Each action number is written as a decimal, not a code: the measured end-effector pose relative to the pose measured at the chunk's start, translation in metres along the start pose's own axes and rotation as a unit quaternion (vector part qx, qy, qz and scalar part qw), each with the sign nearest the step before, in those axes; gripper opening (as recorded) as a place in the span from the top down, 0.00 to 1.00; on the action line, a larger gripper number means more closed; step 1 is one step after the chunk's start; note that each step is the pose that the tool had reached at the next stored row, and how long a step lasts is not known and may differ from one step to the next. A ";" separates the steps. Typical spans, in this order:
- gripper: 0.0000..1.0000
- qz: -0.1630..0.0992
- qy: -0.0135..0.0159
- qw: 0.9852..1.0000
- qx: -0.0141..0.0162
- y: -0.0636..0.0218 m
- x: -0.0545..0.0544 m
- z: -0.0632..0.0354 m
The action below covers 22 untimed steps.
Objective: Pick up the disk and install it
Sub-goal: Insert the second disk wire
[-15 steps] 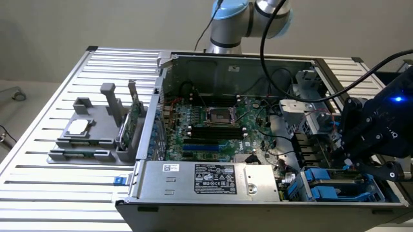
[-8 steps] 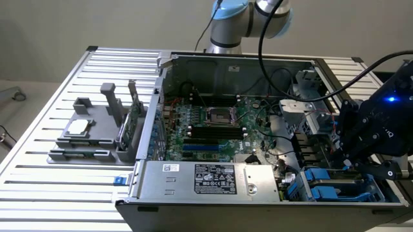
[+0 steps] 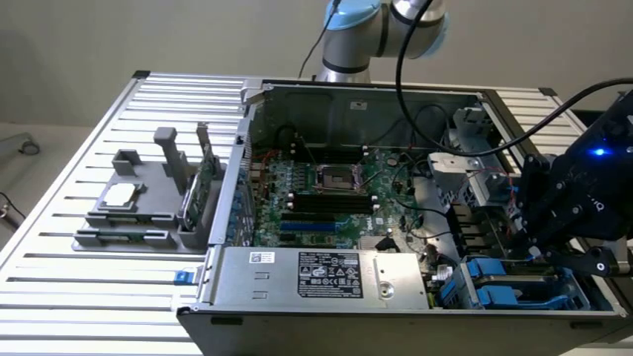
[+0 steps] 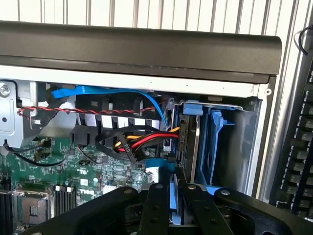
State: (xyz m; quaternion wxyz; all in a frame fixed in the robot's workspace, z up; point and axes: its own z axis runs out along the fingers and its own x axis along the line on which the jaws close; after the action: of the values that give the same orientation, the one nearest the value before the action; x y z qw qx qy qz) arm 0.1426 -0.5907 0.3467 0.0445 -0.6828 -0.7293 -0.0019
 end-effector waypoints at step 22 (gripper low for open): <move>0.84 0.001 -0.015 1.000 0.000 0.0002 0.000 0.0034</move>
State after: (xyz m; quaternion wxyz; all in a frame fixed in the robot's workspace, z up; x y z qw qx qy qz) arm 0.1426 -0.5907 0.3434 0.0336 -0.6834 -0.7293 0.0079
